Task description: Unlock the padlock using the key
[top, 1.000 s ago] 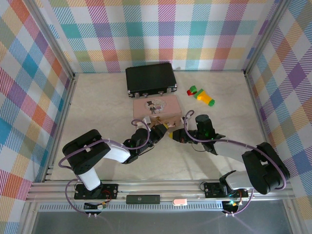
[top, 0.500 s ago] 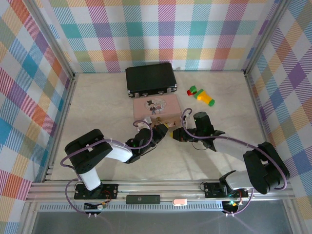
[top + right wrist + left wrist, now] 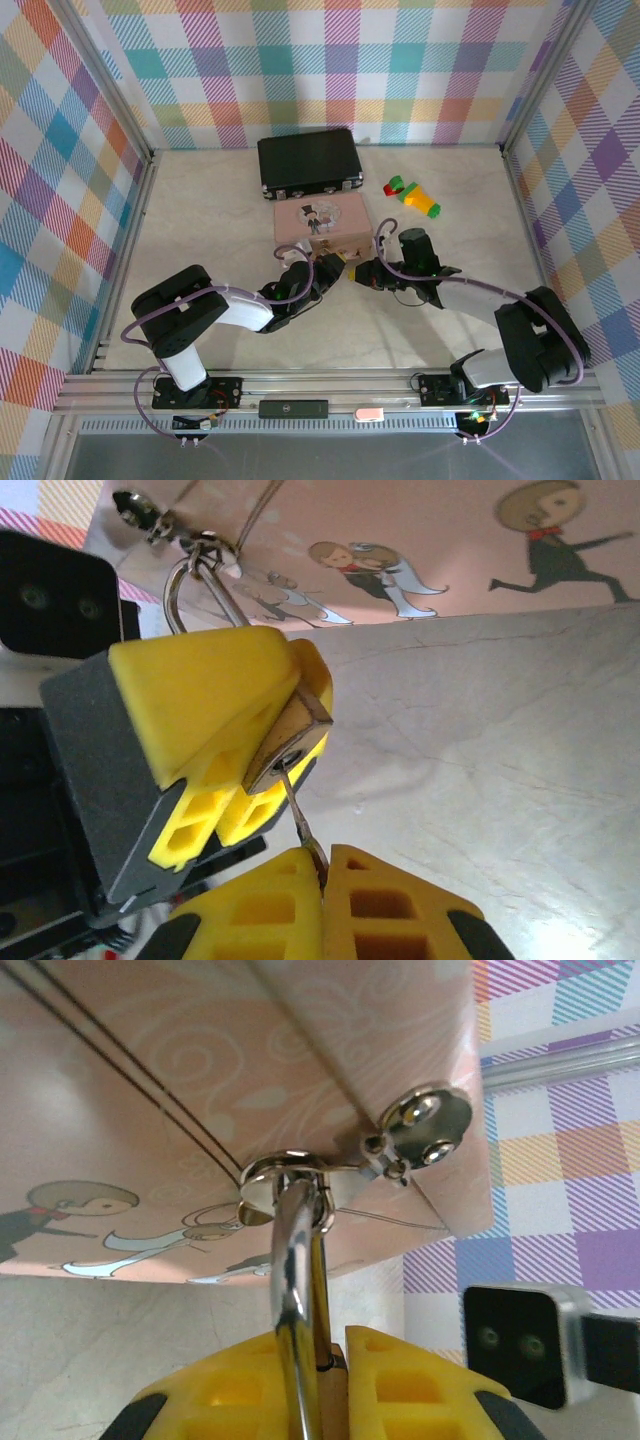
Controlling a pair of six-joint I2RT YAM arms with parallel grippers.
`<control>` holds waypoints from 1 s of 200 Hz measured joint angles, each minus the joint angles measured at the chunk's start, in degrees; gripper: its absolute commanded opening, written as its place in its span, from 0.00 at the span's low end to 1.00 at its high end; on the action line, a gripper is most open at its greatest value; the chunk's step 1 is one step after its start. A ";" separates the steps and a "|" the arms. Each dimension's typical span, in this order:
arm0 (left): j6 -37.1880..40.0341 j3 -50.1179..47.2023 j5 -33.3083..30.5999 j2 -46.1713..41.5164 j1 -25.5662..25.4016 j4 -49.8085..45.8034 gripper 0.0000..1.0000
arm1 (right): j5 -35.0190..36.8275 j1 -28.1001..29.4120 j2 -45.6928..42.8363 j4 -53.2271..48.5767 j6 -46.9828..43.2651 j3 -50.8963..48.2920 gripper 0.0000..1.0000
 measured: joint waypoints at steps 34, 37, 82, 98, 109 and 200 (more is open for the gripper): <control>0.42 -0.81 -0.31 0.20 0.04 2.51 0.00 | -6.51 -1.55 2.60 3.72 5.86 0.04 0.00; 0.42 -0.83 -0.31 0.22 0.04 2.67 0.00 | -6.91 -1.68 2.69 3.93 6.19 0.04 0.00; -0.09 -1.09 -0.17 0.63 0.04 4.28 0.00 | -7.74 -2.03 2.14 3.82 6.82 0.11 0.00; -0.74 -1.09 0.07 0.66 0.04 4.74 0.00 | -5.70 -1.31 0.33 1.90 4.15 0.20 0.00; -1.55 -1.09 0.09 0.66 0.04 4.94 0.00 | -3.41 -0.42 -1.01 -0.07 2.01 0.57 0.00; -3.26 0.02 -0.13 0.98 0.04 2.29 0.00 | 5.40 2.43 -3.28 -7.65 -5.81 2.95 0.00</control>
